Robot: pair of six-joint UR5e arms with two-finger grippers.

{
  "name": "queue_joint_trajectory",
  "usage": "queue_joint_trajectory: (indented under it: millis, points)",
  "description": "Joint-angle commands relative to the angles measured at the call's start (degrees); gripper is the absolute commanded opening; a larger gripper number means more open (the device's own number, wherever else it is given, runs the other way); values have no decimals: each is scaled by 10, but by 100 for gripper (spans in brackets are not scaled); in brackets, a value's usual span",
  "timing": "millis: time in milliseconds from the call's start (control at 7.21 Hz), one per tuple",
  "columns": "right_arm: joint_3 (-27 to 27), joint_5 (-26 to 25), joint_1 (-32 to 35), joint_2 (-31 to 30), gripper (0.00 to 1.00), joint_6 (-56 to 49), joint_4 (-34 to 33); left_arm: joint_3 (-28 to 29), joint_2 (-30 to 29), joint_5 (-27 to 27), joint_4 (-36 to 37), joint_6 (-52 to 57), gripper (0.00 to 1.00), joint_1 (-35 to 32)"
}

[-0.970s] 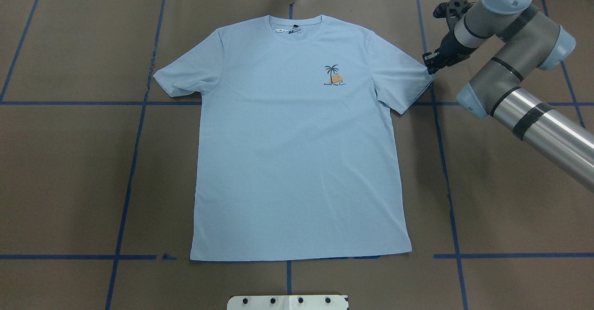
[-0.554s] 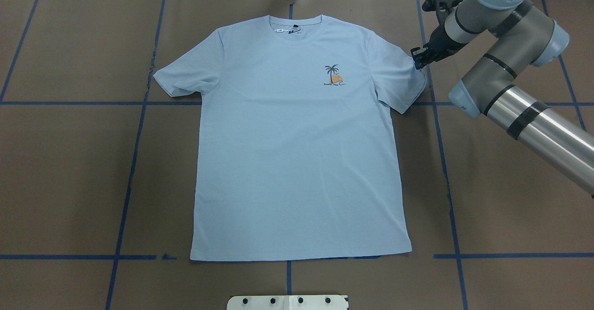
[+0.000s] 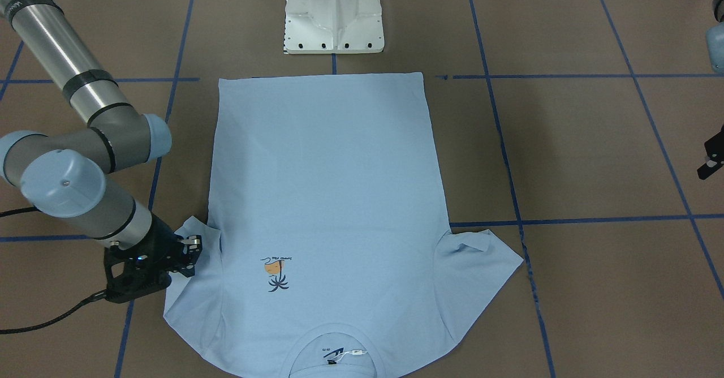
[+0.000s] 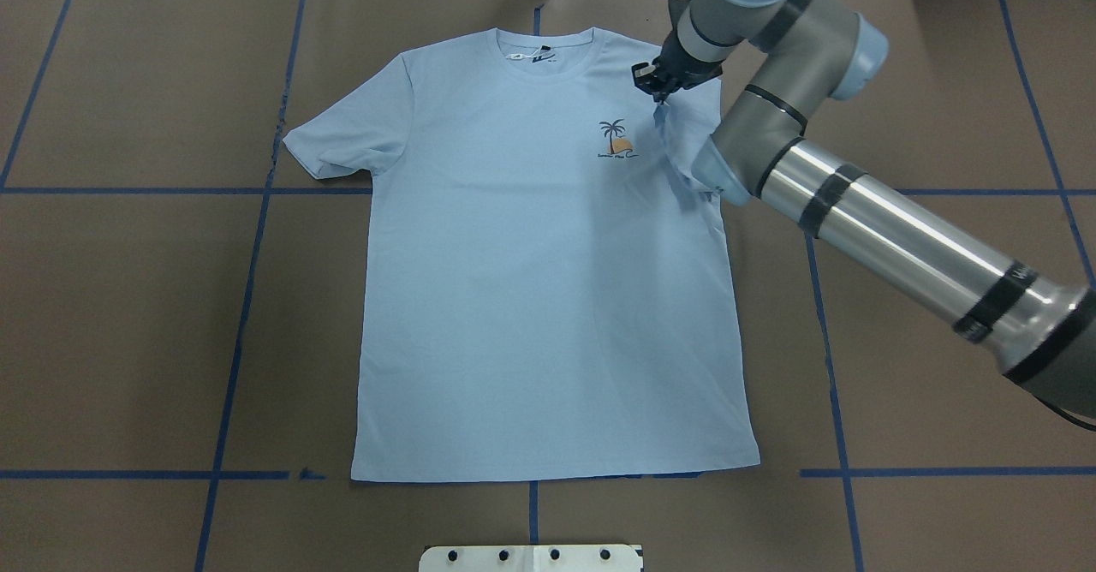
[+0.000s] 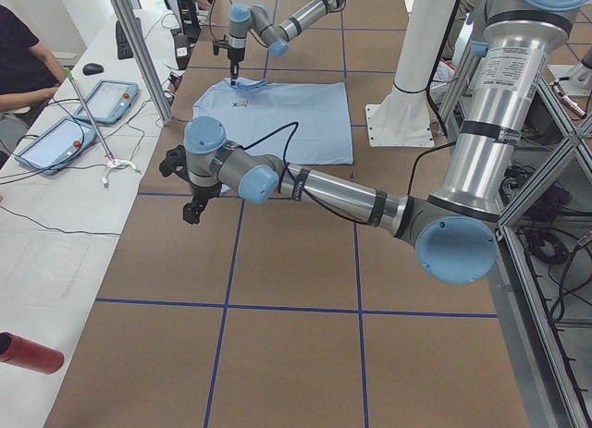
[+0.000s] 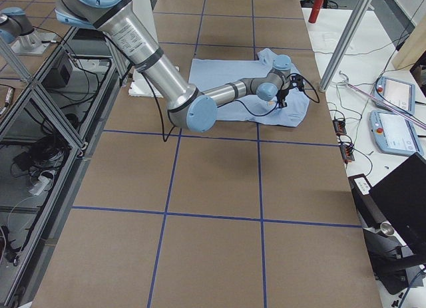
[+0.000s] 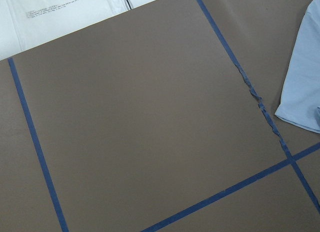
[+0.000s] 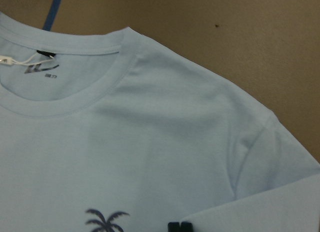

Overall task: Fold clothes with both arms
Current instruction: 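Grasp the sleeve with the right gripper and fold it inward over the chest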

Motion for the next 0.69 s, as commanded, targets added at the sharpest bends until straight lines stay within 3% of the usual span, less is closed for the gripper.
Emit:
queue_joint_trajectory:
  millis: [0,139,277,554]
  points:
    - [-76,-54,-28,72,0,6,4,4,-1,0,0,0,100,-2]
    - [-80,-82,-37,71,71,6,5,4,-3,0,0,-6,100,-2]
    - [-79,-91,-41,71,100,6,6,6,-7,0,0,-14,100,-1]
    - [-76,-86,-37,70,100,20,5,25,-32,2,-29,-86,100,3]
